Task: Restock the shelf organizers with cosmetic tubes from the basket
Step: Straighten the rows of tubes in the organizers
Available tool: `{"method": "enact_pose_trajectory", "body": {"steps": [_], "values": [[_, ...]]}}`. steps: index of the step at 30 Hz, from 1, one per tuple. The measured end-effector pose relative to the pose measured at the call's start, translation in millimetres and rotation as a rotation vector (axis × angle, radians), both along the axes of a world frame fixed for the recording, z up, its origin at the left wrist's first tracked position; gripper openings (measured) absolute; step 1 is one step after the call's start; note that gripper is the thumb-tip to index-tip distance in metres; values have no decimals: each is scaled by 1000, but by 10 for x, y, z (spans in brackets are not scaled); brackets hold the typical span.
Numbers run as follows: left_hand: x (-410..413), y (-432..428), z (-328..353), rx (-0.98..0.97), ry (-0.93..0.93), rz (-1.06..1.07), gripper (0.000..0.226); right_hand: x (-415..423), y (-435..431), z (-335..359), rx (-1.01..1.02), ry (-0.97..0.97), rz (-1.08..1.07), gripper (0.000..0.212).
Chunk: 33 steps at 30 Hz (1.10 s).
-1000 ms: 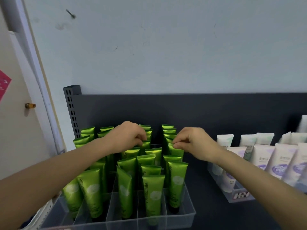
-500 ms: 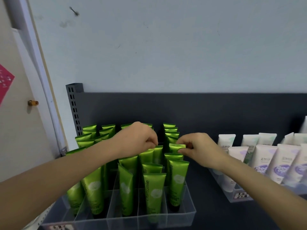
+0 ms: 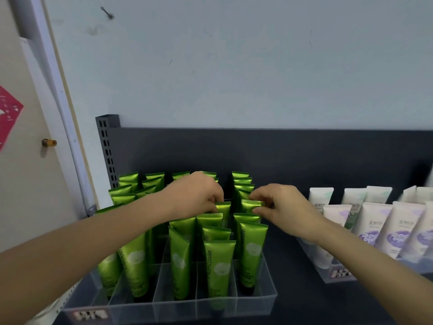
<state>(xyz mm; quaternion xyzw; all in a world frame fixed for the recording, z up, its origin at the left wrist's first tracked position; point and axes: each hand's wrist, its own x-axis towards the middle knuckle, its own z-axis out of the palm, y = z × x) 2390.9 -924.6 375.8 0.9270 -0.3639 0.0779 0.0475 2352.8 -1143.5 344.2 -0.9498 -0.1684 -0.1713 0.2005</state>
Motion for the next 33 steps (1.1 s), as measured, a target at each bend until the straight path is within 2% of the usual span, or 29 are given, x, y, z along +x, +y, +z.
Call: {"method": "enact_pose_trajectory", "body": {"steps": [7,10,13,18,20,25,30,33], "values": [[76,130,10,74,-57,95,22,-15,-33,-45,66,-26,-18,29],[73,179,20,85,-25,107,25,-55,-40,-23,88,-121,-40,29],[34,238,46,38,-23,99,31,-134,-57,34,92,-215,-8,18],[-134,244,106,-161,-69,51,18,-185,-12,47,10,-27,108,9],[-197,219,83,-152,-38,24,18,-160,14,1,-8,13,108,8],[-222,241,-61,-66,24,25,19,-197,-19,38,111,17,7,4],[-224,256,-95,-106,50,34,22,-192,-6,96,21,112,-23,13],[-253,265,-73,-122,54,21,26,-199,-4,126,21,152,-48,28]]}}
